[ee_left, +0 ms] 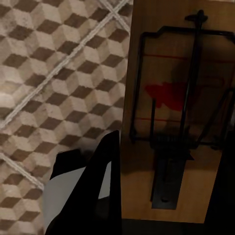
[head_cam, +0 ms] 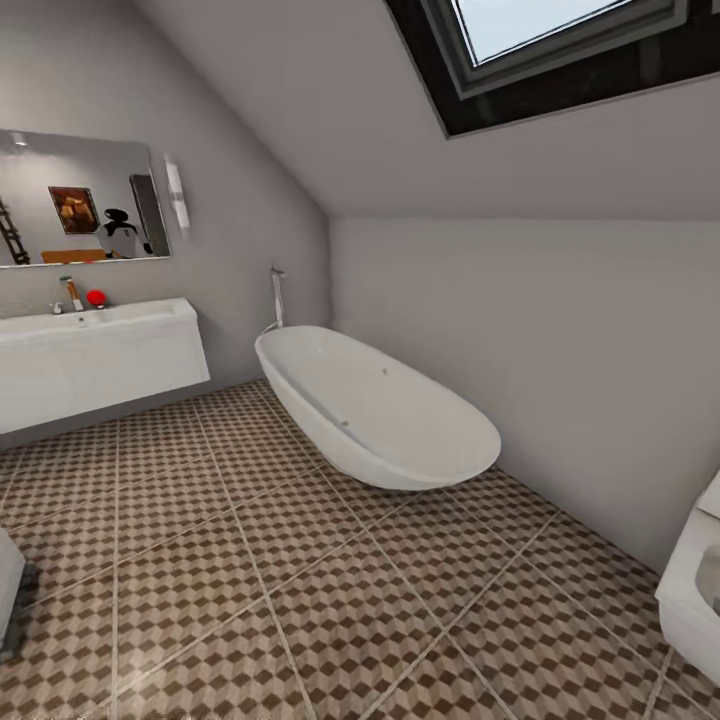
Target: Take the four mousetraps from the cabinet in the bathroom and place them on the bathroom floor. Make sure all four end up on the same floor surface, and ensure that at least two of them are either under or directly next to the same bathroom sink.
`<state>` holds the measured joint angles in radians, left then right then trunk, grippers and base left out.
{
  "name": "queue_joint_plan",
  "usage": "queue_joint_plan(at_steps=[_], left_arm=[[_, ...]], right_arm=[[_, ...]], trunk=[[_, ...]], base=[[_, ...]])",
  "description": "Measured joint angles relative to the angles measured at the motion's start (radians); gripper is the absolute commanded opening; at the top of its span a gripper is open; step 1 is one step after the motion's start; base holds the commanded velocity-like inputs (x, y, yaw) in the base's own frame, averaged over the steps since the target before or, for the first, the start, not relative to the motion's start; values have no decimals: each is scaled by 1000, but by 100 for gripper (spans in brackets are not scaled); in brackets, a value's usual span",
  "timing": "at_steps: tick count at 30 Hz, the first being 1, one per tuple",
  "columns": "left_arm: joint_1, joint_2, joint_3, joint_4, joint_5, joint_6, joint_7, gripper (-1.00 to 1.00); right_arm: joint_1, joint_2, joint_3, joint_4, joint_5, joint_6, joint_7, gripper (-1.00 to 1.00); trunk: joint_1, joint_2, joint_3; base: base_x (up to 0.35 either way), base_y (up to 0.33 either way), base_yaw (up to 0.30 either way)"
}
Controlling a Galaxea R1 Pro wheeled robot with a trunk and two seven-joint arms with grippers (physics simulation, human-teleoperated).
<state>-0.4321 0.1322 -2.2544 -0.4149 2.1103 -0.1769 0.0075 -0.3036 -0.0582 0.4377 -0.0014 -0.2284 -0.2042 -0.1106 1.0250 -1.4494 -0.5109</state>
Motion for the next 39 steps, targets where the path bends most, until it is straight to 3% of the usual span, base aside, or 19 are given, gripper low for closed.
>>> queue_joint_plan(at_steps=[15, 39], left_arm=[[0, 1, 0, 0, 0, 0, 0, -100], [0, 0, 0, 1, 0, 0, 0, -100]], right_arm=[[0, 0, 0, 0, 0, 0, 0, -100], [0, 0, 0, 0, 0, 0, 0, -100]], trunk=[[0, 0, 10], [0, 0, 8]], base=[[0, 0, 266], [0, 0, 277]])
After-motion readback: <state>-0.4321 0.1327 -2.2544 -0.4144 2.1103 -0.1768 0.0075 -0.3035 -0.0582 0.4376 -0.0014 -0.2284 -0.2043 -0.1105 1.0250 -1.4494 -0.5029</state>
